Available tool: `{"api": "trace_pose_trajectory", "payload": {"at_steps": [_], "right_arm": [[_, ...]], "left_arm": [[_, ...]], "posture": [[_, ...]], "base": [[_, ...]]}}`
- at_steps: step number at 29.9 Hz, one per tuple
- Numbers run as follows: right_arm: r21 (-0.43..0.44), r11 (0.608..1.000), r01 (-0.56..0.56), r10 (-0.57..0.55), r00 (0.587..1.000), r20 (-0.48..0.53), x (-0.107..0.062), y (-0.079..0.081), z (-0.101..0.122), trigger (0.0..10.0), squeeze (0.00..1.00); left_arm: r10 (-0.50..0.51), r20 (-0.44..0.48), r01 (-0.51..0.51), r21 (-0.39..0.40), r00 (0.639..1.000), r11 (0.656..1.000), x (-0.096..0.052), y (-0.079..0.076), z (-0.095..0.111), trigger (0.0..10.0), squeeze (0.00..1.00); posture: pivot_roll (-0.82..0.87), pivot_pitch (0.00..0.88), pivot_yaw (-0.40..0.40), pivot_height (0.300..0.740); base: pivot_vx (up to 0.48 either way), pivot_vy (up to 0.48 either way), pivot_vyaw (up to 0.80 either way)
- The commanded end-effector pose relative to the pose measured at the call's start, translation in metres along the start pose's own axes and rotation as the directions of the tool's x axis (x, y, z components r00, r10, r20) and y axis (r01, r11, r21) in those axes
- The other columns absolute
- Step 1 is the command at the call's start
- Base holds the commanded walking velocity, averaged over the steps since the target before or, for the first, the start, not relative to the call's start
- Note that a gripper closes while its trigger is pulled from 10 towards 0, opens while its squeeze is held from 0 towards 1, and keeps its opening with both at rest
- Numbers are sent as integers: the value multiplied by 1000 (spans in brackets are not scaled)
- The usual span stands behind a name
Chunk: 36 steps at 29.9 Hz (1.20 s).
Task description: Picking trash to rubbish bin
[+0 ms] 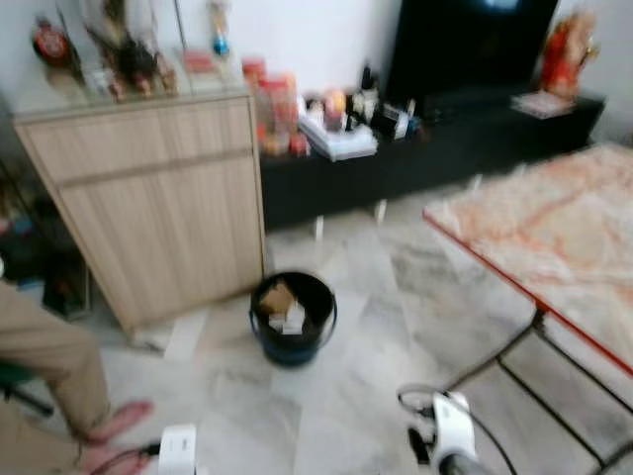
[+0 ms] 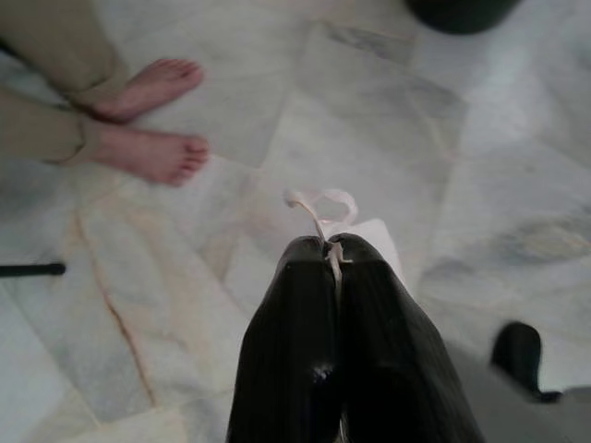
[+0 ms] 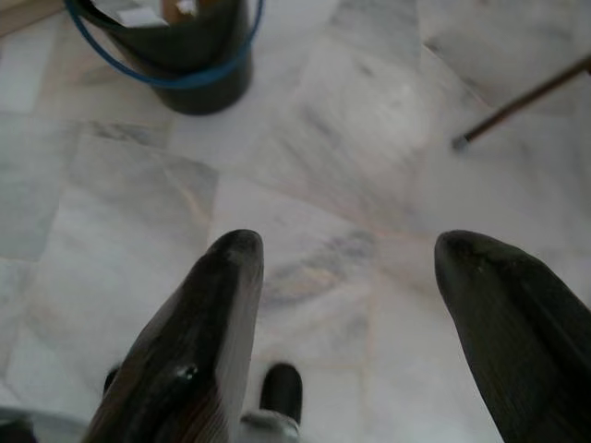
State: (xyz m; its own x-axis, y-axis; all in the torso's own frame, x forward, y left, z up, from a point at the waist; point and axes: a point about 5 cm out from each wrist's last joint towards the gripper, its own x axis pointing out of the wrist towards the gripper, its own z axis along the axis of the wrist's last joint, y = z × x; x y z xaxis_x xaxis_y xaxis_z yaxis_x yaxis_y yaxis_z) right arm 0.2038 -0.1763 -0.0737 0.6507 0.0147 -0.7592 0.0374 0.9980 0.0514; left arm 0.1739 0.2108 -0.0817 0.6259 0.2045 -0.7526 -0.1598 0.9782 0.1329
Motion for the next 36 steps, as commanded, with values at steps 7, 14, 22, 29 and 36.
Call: {"api": "trace_pose_trajectory", "payload": {"at_steps": [7,14,22,29,36], "right_arm": [[11,1000,-14,14,1000,16,2,8,5,10000,0],[12,1000,-11,11,1000,13,2,8,4,10000,0],[-4,1000,-12,12,1000,13,2,8,4,10000,0],[-36,999,-24,24,1000,11,2,9,4,10000,0],[-37,999,-21,21,1000,8,2,9,4,10000,0]], "left_arm": [[8,-25,-8,14,1000,1000,0,6,-4,10000,0],[7,-28,-7,15,1000,1000,0,6,-4,10000,0],[5,-31,-5,9,1000,1000,-1,5,-6,10000,0],[5,-35,-4,6,999,1000,-2,4,-8,10000,0],[6,-38,-6,1,999,1000,-2,5,-9,10000,0]], "posture": [[18,0,-51,740],[18,0,-51,740],[18,0,-53,740],[18,0,-56,740],[20,0,-59,740]], "base": [[348,0,0],[354,0,0],[410,0,0],[432,0,343],[417,0,284]]}}
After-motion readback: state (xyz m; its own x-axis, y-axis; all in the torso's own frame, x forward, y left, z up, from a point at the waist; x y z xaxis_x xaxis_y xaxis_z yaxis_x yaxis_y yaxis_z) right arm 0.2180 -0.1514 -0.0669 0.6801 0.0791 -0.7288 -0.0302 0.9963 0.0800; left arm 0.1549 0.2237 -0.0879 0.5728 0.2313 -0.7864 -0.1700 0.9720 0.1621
